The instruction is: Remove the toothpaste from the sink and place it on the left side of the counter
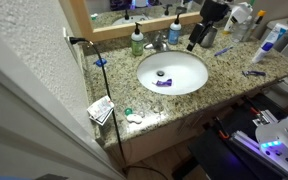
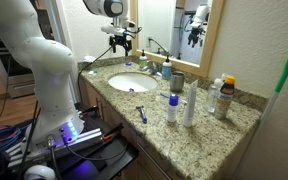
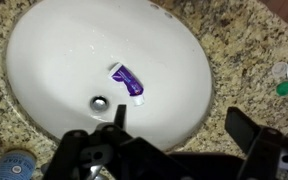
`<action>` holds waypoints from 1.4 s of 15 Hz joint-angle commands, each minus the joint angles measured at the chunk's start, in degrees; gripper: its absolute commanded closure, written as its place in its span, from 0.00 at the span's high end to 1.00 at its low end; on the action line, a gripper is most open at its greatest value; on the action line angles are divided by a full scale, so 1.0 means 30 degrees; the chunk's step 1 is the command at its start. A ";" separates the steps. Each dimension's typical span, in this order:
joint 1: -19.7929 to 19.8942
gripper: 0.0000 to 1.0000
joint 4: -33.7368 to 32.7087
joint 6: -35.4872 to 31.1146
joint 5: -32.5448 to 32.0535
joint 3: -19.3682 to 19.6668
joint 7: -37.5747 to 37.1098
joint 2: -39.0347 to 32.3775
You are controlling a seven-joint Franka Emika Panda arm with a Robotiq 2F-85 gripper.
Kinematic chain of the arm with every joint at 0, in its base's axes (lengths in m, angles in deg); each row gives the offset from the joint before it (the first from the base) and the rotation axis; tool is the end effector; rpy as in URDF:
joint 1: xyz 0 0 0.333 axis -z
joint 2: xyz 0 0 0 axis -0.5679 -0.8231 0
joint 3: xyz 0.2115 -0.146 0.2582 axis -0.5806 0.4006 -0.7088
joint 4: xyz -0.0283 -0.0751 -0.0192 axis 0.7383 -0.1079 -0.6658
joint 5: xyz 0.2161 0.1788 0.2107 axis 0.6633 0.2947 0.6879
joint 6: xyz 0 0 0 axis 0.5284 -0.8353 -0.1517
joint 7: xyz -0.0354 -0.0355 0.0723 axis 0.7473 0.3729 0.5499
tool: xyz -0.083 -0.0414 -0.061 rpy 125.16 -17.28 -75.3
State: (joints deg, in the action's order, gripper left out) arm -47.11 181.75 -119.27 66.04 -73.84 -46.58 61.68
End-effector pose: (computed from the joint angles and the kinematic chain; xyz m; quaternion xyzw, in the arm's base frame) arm 0.3846 0.1151 0.4822 -0.9799 -0.1792 -0.0471 0.0743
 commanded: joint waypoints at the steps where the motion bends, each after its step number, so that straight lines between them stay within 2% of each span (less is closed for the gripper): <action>1: 0.0577 1.00 -0.0387 0.0258 -0.1774 -0.0215 0.0913 -0.3046; 4: 0.0634 1.00 -0.0645 -0.0882 -0.2387 -0.0210 0.3020 -0.6147; 6: 0.1073 1.00 -0.0538 -0.2858 -0.4004 -0.0277 0.2786 -0.7366; 7: 0.1229 1.00 -0.0840 -0.3296 -0.3486 -0.0285 0.2922 -0.7795; 8: 0.1157 1.00 -0.0087 -0.2629 -0.3401 -0.0580 0.2279 -0.6803; 12: 0.1451 1.00 -0.0752 -0.3300 -0.3458 -0.0606 0.2400 -0.7888; 13: 0.1402 1.00 -0.1081 -0.3656 -0.4053 -0.0554 0.2152 -0.8672; 14: 0.1430 1.00 -0.1237 -0.4107 -0.3819 -0.0723 0.2829 -0.9261; 18: 0.1511 1.00 -0.1324 -0.7090 -0.4882 -0.1102 0.3690 -1.0663; 21: 0.1641 1.00 -0.1251 -0.9765 -0.5307 -0.1281 0.3114 -1.1588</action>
State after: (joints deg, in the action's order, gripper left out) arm -44.17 178.90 -143.15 51.62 -76.17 -37.39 29.94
